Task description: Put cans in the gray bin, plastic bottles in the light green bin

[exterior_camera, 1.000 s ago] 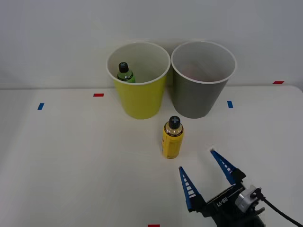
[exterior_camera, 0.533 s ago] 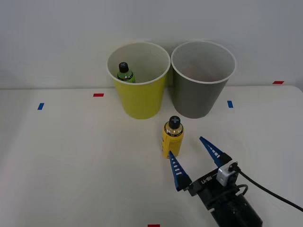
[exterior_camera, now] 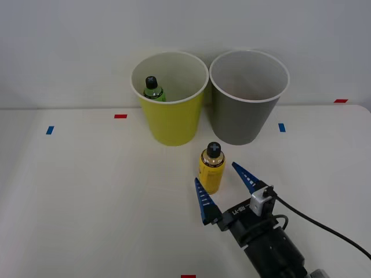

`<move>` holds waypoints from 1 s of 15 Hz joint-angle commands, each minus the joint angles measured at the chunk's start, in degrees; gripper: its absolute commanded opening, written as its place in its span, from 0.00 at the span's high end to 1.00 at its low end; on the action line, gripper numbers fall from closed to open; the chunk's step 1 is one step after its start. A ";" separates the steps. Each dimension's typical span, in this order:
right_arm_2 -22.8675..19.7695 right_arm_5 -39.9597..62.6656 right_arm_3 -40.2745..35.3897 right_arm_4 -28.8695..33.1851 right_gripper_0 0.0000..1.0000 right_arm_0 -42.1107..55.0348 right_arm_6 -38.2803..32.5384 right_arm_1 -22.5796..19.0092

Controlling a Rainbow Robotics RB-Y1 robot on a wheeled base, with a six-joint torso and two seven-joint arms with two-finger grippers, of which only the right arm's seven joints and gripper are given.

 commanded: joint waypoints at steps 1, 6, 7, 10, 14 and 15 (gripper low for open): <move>0.02 1.51 -0.04 0.10 0.00 -1.03 0.16 0.24; -0.51 -2.80 6.46 -3.59 0.00 -4.81 0.42 1.74; -0.51 -2.88 6.55 -3.59 0.00 -5.07 0.68 2.00; -0.86 -2.80 7.52 -2.80 0.00 -6.39 0.60 2.18; -5.25 -10.53 18.33 0.28 0.00 -12.37 0.33 5.25; -5.95 -11.23 19.29 1.95 0.00 -13.07 0.33 5.52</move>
